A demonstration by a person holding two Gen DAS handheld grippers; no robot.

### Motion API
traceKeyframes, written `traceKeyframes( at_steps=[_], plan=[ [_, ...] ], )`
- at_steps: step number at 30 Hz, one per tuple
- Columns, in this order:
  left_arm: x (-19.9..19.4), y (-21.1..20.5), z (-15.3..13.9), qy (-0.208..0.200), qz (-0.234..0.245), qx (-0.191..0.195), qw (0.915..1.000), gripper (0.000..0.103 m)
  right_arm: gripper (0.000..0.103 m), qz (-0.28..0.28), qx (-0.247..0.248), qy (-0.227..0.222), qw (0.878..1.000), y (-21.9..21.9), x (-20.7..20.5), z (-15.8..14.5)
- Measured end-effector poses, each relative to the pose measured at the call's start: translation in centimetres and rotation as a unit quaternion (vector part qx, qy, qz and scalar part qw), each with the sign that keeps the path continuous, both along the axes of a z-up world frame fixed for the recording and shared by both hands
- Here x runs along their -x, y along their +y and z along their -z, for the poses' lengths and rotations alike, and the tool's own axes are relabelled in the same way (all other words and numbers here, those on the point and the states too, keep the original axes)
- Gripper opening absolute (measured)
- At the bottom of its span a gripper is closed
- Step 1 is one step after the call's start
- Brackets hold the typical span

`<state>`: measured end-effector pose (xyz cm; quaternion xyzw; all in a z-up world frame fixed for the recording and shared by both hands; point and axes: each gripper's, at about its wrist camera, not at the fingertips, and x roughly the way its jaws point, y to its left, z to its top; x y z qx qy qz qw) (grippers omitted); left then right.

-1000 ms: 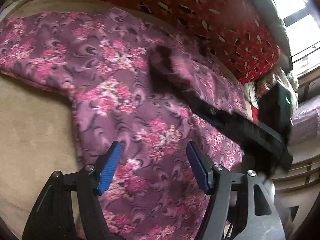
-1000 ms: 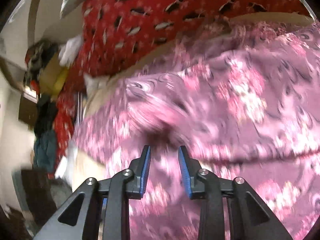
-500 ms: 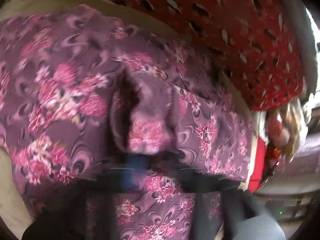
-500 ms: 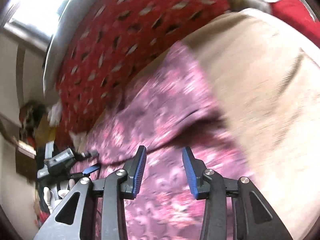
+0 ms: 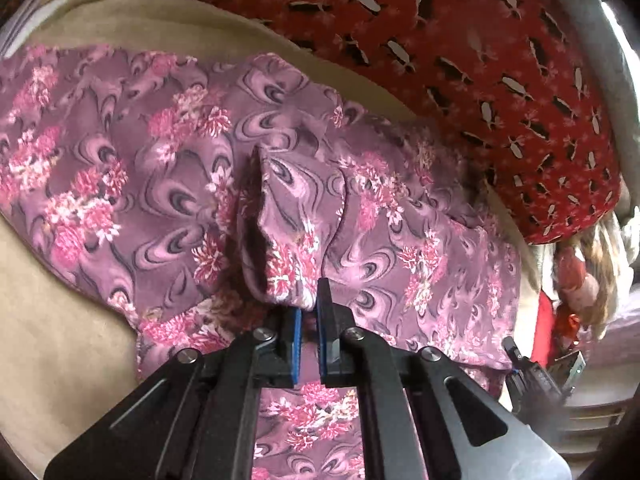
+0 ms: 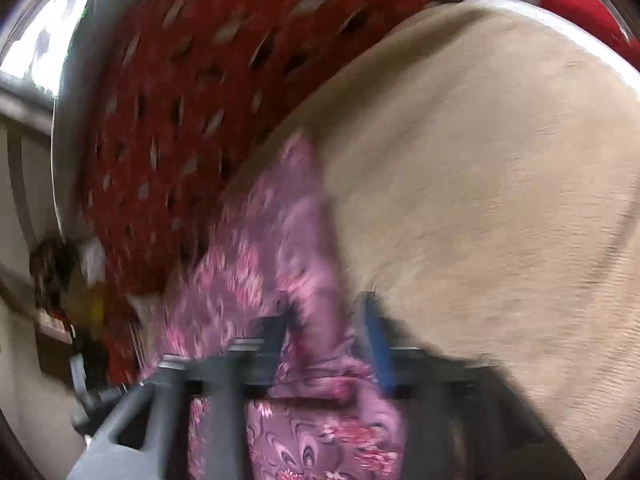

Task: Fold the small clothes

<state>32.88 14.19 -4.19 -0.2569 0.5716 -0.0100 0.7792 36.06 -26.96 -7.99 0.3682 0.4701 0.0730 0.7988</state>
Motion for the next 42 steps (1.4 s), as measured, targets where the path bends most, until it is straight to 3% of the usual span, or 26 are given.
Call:
traceKeyframes(
  at_steps=[4, 5, 7, 12, 15, 17, 19, 21, 23, 26, 28, 31, 32, 33, 35, 37, 42],
  plan=[
    [0.1, -0.4, 1.0, 0.006, 0.018, -0.012, 0.9998, 0.01, 0.006, 0.027, 0.05, -0.086, 0.995, 0.5, 1.8, -2.6],
    [0.2, -0.2, 1.6, 0.017, 0.019, -0.011, 0.9996, 0.011, 0.006, 0.029, 0.06, -0.077, 0.995, 0.4, 1.8, -2.2],
    [1.0, 1.0, 1.4, 0.013, 0.013, 0.023, 0.9996, 0.012, 0.006, 0.004, 0.087, -0.002, 0.996, 0.8, 1.0, 0.1],
    [2.9, 3.4, -2.2, -0.055, -0.007, 0.064, 0.9964, 0.012, 0.012, 0.034, 0.107, -0.07, 0.991, 1.5, 2.3, -4.0],
    [1.8, 2.3, -2.0, -0.056, -0.006, 0.045, 0.9974, 0.023, 0.012, -0.013, 0.116, -0.087, 0.989, 5.0, 1.5, -5.7],
    [0.2, 1.4, 0.3, -0.017, -0.001, 0.019, 0.9997, 0.024, 0.012, -0.062, 0.123, -0.083, 0.987, 8.6, 0.9, -5.8],
    [-0.3, 1.8, 2.0, 0.01, -0.007, 0.031, 0.9994, 0.02, 0.012, -0.103, 0.129, -0.075, 0.983, 11.9, 0.4, -5.4],
    [0.5, 2.8, 1.3, -0.005, -0.014, 0.064, 0.9978, 0.021, 0.012, -0.143, 0.133, -0.074, 0.978, 15.5, 0.1, -5.2],
    [1.7, 4.7, 0.1, -0.023, -0.02, 0.072, 0.9969, 0.021, 0.013, -0.176, 0.131, -0.084, 0.972, 18.9, 0.0, -5.2],
    [3.3, 9.2, -1.2, -0.041, -0.048, 0.057, 0.9964, 0.042, 0.014, -0.215, 0.125, -0.094, 0.964, 24.1, -0.7, -5.2],
    [4.4, 13.5, -1.8, -0.048, -0.089, 0.041, 0.994, 0.046, 0.014, -0.232, 0.112, -0.097, 0.961, 27.9, -1.8, -5.1],
    [5.8, 20.4, -1.5, -0.034, -0.158, 0.03, 0.9863, 0.046, 0.018, -0.254, 0.094, -0.094, 0.958, 31.9, -2.5, -3.7],
    [6.2, 22.4, -1.3, -0.03, -0.182, 0.03, 0.9824, 0.046, 0.032, -0.263, 0.093, -0.076, 0.957, 32.8, -2.3, -2.5],
    [6.8, 25.2, -1.1, -0.024, -0.213, 0.029, 0.9763, 0.046, 0.034, -0.264, 0.102, -0.067, 0.957, 33.5, -2.1, -1.4],
    [7.7, 28.7, -0.8, -0.023, -0.257, 0.035, 0.9656, 0.046, 0.035, -0.247, 0.114, -0.129, 0.953, 33.6, -0.4, -1.1],
    [8.1, 31.7, 0.1, -0.017, -0.296, 0.05, 0.9538, 0.046, 0.035, -0.245, 0.109, -0.145, 0.952, 33.4, 0.1, -0.9],
    [6.9, 33.1, 2.3, -0.011, -0.318, 0.097, 0.9432, 0.046, 0.035, -0.242, 0.09, -0.145, 0.955, 33.2, -0.1, -0.7]
  ],
)
